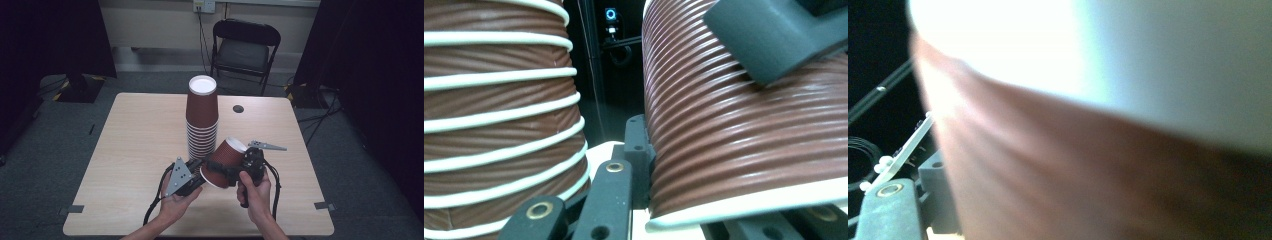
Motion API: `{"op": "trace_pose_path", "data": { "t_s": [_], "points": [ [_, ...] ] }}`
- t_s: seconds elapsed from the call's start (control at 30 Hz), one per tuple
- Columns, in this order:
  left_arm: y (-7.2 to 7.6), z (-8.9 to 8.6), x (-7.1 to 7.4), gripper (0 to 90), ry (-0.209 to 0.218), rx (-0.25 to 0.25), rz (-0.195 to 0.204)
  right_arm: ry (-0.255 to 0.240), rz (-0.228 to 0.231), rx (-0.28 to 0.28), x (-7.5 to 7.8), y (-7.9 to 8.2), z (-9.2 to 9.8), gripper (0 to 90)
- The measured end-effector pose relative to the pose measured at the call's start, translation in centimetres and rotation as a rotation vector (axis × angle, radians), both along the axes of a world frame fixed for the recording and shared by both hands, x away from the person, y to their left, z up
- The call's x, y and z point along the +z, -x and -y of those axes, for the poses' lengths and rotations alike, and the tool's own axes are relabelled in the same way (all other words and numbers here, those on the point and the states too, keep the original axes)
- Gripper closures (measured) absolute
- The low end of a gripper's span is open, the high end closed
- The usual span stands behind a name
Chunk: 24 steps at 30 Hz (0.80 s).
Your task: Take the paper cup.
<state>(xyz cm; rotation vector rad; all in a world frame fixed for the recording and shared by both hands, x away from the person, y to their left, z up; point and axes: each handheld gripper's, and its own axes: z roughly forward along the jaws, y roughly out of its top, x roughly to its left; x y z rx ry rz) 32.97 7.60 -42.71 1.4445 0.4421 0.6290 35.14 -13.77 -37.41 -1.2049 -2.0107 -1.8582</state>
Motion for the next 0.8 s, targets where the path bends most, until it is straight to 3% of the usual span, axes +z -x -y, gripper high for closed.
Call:
{"op": "trace_pose_path", "data": {
  "t_s": [0.1, 0.43, 0.8],
  "points": [
    [0.04, -0.11, 0.01, 81.1, -0.004, -0.009, -0.007, 0.006, 0.027, -0.016, 0.11, 0.06, 0.21, 11.7],
    [0.18, -0.60, 0.12, 82.5, 0.004, -0.054, -0.089, -0.006, 0.026, -0.012, 0.16, -0.08, 0.56, 10.4],
    [0.23, -1.04, 0.22, 83.3, 0.011, -0.079, -0.138, -0.010, 0.021, 0.005, 0.05, -0.25, 0.55, 9.1]
  ]
}}
